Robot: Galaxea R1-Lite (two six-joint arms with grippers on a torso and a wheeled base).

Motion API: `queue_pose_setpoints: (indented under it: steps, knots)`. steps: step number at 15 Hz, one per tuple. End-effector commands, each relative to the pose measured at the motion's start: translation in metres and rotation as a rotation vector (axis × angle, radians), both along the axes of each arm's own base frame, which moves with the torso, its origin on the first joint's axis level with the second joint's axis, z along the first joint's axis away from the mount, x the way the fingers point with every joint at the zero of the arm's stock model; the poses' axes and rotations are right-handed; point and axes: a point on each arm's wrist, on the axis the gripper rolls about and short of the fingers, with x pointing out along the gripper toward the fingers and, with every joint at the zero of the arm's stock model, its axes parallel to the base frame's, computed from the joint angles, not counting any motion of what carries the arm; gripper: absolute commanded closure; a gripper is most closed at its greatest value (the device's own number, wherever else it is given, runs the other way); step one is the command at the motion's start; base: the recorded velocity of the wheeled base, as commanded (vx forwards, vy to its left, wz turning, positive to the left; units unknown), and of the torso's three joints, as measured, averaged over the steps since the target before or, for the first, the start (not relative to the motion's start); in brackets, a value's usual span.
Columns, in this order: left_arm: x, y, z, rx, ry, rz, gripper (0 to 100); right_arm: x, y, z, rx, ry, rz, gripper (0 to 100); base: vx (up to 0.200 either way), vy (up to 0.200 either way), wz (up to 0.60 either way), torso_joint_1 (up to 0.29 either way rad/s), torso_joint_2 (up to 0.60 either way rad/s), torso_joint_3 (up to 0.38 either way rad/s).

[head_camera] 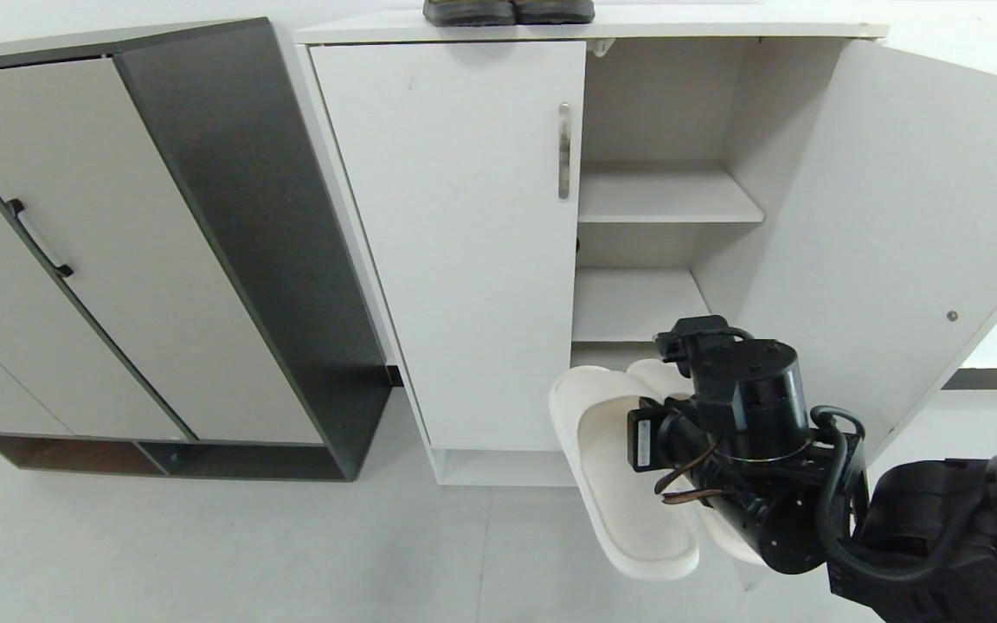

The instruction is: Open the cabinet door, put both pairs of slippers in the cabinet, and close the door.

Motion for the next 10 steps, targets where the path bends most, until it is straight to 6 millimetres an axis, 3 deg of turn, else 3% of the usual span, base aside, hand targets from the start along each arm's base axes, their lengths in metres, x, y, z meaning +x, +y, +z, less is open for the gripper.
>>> queue_pose_setpoints:
  steps: [1, 6, 10]
  knots:
    - [0.000, 0.000, 0.000, -0.002, -0.003, 0.000, 100, 0.003, 0.004, -0.003, 0.001, -0.001, -0.002, 100, 0.000, 0.000, 0.00, 0.000, 0.00, 0.000]
    - [0.000, 0.000, 0.000, 0.001, -0.003, -0.001, 100, 0.012, 0.013, -0.003, 0.007, -0.025, -0.033, 100, 0.000, 0.000, 0.00, 0.000, 0.00, 0.000]
    - [0.000, 0.000, 0.000, 0.001, -0.003, -0.001, 100, 0.013, 0.016, 0.000, 0.030, -0.044, -0.029, 100, 0.000, -0.200, 0.00, -0.001, 0.00, 0.001]
